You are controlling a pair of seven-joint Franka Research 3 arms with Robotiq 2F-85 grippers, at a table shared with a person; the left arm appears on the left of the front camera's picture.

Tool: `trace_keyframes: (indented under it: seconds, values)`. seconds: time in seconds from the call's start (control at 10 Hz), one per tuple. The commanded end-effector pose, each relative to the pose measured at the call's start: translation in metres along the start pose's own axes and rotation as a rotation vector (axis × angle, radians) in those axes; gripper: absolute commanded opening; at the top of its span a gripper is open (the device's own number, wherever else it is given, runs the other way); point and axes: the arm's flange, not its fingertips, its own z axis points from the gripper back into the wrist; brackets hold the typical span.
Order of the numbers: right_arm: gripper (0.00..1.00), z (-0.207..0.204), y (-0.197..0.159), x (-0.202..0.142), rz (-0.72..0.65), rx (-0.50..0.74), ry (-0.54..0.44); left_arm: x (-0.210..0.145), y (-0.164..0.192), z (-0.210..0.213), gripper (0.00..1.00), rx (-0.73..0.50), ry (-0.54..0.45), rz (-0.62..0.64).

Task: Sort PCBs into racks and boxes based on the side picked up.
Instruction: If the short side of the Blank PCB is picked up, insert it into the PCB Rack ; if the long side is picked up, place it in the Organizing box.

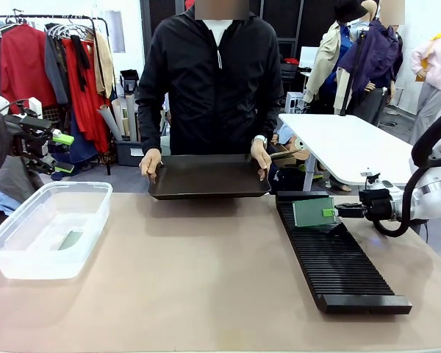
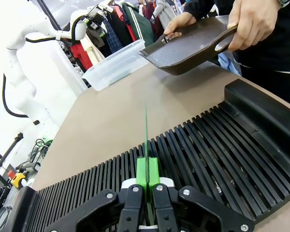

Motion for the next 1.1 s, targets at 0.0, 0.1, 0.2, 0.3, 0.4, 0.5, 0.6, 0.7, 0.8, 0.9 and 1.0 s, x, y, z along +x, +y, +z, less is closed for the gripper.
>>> trace_keyframes:
  seconds: [0.0, 0.1, 0.2, 0.3, 0.4, 0.5, 0.6, 0.7, 0.8, 0.9, 1.0]
  values:
    - [0.00, -0.001, 0.000, 0.000, -0.001, -0.002, 0.001, 0.001, -0.002, 0.001, 1.00, 0.001, -0.002, 0.001]
    - [0.00, -0.001, 0.000, 0.000, -0.001, -0.002, 0.001, 0.001, -0.002, 0.001, 1.00, 0.001, -0.002, 0.001]
    - [0.00, -0.001, 0.000, 0.000, -0.001, -0.002, 0.001, 0.001, -0.002, 0.001, 1.00, 0.001, -0.002, 0.001]
    - [0.00, -0.001, 0.000, 0.000, -0.001, -0.002, 0.001, 0.001, -0.002, 0.001, 1.00, 0.001, -0.002, 0.001]
    - [0.00, 0.000, 0.000, 0.000, 0.000, 0.000, 0.000, 0.001, -0.002, 0.001, 1.00, 0.001, -0.002, 0.001]
    - [0.00, 0.001, 0.000, -0.002, -0.002, 0.002, -0.007, 0.001, -0.002, 0.001, 1.00, 0.001, -0.002, 0.001]
    - [0.00, 0.003, 0.000, -0.004, 0.000, 0.002, -0.008, 0.001, -0.002, 0.001, 1.00, 0.001, -0.002, 0.001]
    - [0.00, 0.005, 0.002, -0.006, 0.011, 0.008, -0.015, 0.001, -0.002, 0.001, 1.00, 0.001, -0.002, 0.001]
    - [0.00, 0.007, 0.004, -0.008, 0.023, 0.011, -0.023, 0.001, -0.002, 0.001, 1.00, 0.001, -0.002, 0.001]
    - [0.00, 0.009, 0.007, -0.010, 0.034, 0.017, -0.025, 0.001, -0.002, 0.001, 1.00, 0.001, -0.002, 0.001]
    - [0.00, 0.010, 0.008, -0.013, 0.038, 0.020, -0.023, 0.001, -0.002, 0.001, 1.00, 0.001, -0.002, 0.001]
